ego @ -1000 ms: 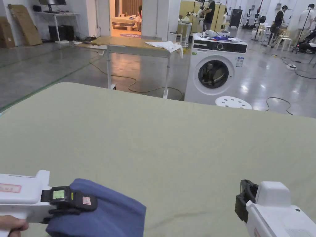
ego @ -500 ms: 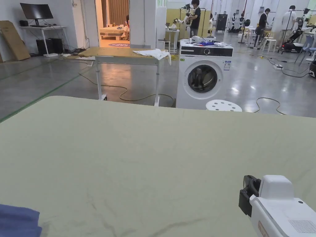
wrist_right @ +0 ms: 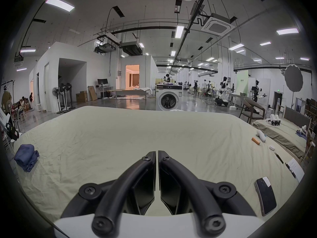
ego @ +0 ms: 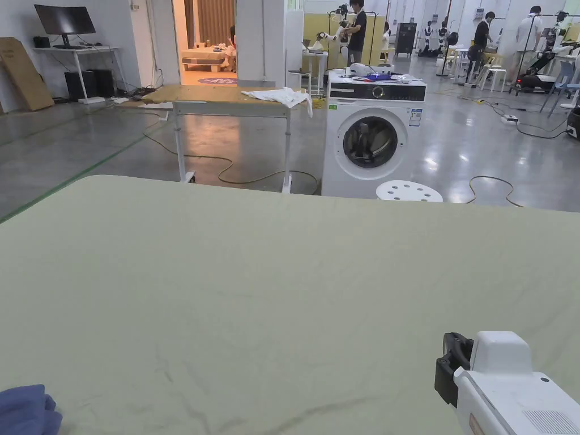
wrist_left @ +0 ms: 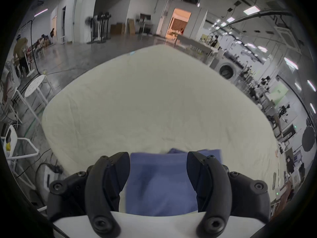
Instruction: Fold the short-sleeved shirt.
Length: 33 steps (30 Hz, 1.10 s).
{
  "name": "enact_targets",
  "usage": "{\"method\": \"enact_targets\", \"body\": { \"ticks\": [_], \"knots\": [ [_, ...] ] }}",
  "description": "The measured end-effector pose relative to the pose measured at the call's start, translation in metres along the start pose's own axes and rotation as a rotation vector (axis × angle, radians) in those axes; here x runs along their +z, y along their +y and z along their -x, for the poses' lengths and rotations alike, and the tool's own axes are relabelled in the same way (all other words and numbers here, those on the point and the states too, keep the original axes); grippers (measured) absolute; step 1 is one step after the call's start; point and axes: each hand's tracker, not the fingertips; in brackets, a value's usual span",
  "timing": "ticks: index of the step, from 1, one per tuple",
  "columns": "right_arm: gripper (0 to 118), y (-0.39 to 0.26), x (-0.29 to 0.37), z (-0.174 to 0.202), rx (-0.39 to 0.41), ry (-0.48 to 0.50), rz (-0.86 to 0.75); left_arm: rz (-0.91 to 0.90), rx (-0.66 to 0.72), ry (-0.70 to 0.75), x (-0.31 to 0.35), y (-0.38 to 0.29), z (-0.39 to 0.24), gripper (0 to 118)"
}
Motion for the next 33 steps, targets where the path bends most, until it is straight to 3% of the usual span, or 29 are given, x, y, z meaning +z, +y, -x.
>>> {"method": "enact_targets", "body": {
  "ticks": [4,7,12,17,20,23,28,33],
  "knots": [
    [1,-0.003,0.0,0.001,-0.01,-0.002,0.001,-0.088,-0.028,-0.198,0.002,-0.009,-0.03,73],
    [1,-0.005,0.001,0.002,-0.025,-0.002,-0.002,-0.148,-0.109,-0.249,-0.005,-0.029,-0.067,73],
    [1,-0.009,0.0,0.004,-0.04,-0.007,-0.005,-0.235,-0.127,-0.263,-0.019,-0.069,-0.133,72],
    [1,-0.012,-0.001,0.007,-0.068,-0.021,-0.014,-0.358,-0.231,-0.22,-0.032,-0.105,-0.207,68],
    [1,-0.011,-0.002,0.009,-0.08,-0.028,-0.027,-0.458,-0.306,-0.203,-0.033,-0.121,-0.248,53],
    [1,-0.008,-0.003,0.012,-0.089,-0.034,-0.042,-0.55,-0.361,-0.168,-0.038,-0.132,-0.282,47],
    [1,-0.002,-0.001,0.018,-0.09,-0.042,-0.079,-0.576,-0.356,-0.175,-0.049,-0.144,-0.318,5],
    [1,-0.002,0.001,0.023,-0.06,-0.058,-0.107,-0.598,-0.376,-0.147,-0.053,-0.152,-0.335,0]
  ]
}}
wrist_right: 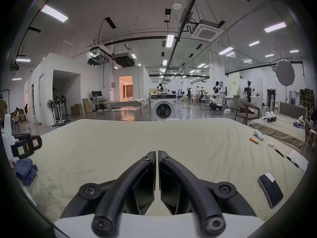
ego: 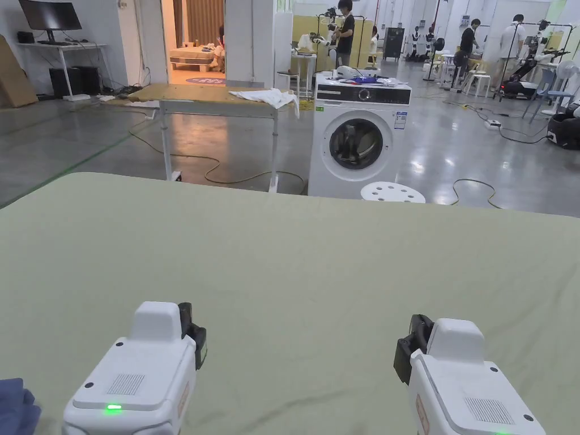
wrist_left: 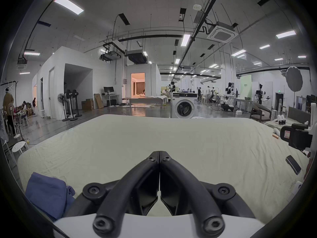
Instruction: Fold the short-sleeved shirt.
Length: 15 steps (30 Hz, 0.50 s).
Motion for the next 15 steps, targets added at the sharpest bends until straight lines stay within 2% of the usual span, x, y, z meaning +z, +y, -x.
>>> {"method": "enact_targets", "body": {
  "ticks": [5,15],
  "knots": [
    [1,0.0,0.0,0.003,-0.005,-0.008,-0.01,-0.076,-0.022,-0.022,0.007,0.004,-0.007,0],
    [2,-0.002,0.001,0.006,-0.004,-0.006,-0.007,-0.083,-0.021,-0.017,0.011,0.013,-0.003,0]
  ]
}}
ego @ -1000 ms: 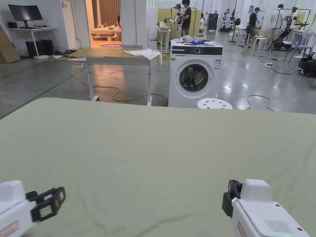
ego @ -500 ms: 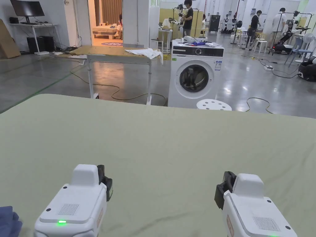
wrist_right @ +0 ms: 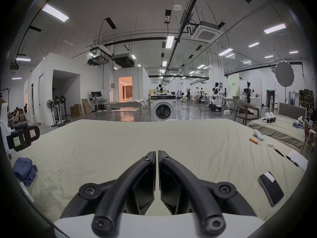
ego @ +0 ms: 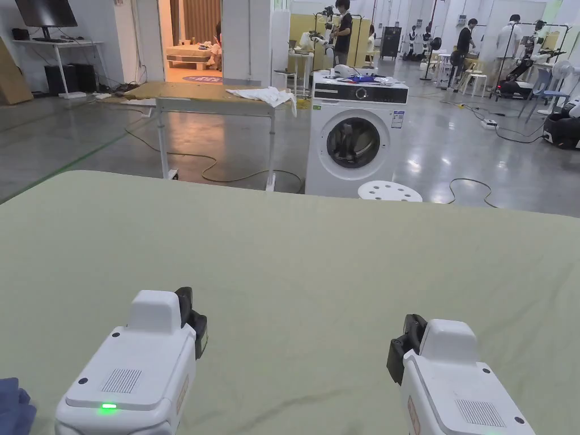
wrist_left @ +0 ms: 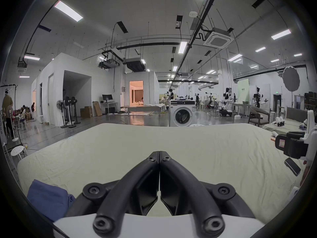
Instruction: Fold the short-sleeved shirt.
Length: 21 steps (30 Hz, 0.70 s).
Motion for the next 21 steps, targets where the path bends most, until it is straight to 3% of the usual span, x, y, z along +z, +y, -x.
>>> {"method": "enact_targets", "body": {
  "ticks": [2,4,5,7,8,9,15,21],
  "knots": [
    [10,0.001,0.0,0.002,0.003,-0.013,-0.004,0.002,0.004,0.001,0.0,-0.001,0.002,14],
    [13,0.002,0.0,0.002,0.007,-0.022,-0.001,0.006,0.01,0.0,0.0,-0.001,0.004,17],
    [22,0.001,0.0,0.003,0.005,-0.023,0.0,0.008,0.015,-0.002,0.0,-0.002,0.005,26],
    [66,0.001,-0.001,0.004,0.006,-0.032,0.002,0.007,0.02,-0.004,0.001,-0.003,0.006,67],
    [77,0.0,-0.001,0.005,0.008,-0.046,-0.002,0.003,0.019,-0.001,0.002,-0.003,0.006,78],
    [81,-0.001,0.0,0.004,0.012,-0.057,-0.011,-0.005,0.014,0.006,0.004,-0.004,0.005,84],
    [90,-0.001,0.0,0.003,0.038,-0.095,-0.019,-0.015,-0.017,0.025,0.003,-0.004,0.007,88],
    [95,0.0,0.0,-0.002,0.039,-0.075,-0.043,-0.009,-0.014,0.052,0.0,-0.005,0.011,103]
  ]
}}
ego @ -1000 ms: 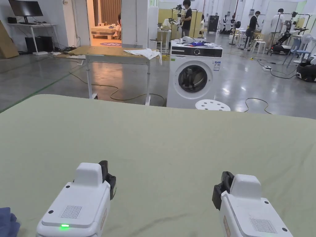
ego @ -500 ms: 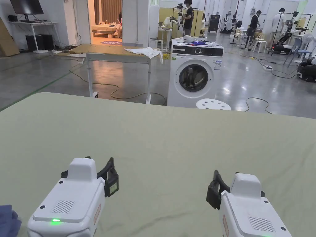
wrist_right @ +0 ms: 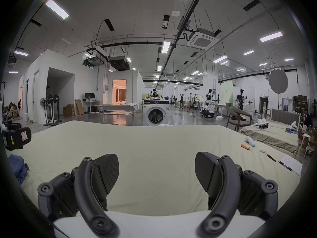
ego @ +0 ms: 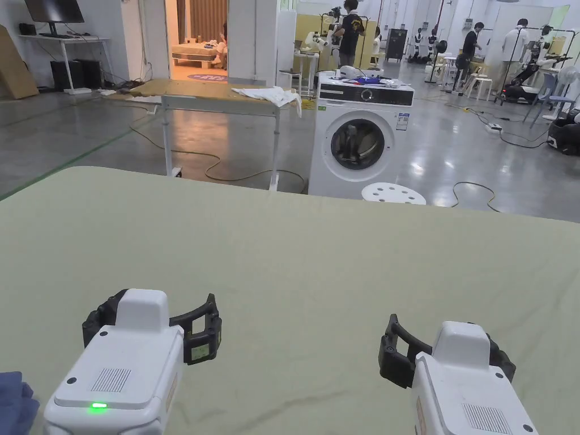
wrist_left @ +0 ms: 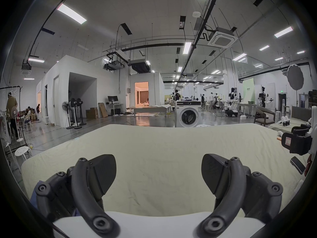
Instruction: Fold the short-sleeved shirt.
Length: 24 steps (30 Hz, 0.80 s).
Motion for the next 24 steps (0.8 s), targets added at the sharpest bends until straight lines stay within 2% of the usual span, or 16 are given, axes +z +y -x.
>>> {"method": "enact_targets", "body": {
  "ticks": [3,7,12,17,24],
  "knots": [
    [98,0.0,-0.003,0.002,0.033,-0.022,-0.004,0.0,-0.001,-0.008,-0.002,0.0,0.003,103],
    [98,0.005,-0.009,-0.002,-0.02,0.002,0.017,-0.012,-0.005,-0.008,-0.003,0.001,0.004,107],
    [98,0.01,-0.019,0.001,-0.008,-0.079,0.052,-0.014,0.022,-0.056,-0.004,0.005,0.006,109],
    [98,0.014,-0.02,-0.002,-0.01,-0.058,0.054,-0.011,0.064,-0.053,-0.007,0.007,0.009,109],
    [98,0.021,-0.019,-0.003,-0.052,0.007,0.07,-0.036,0.091,-0.037,-0.009,0.009,0.012,114]
  ]
}}
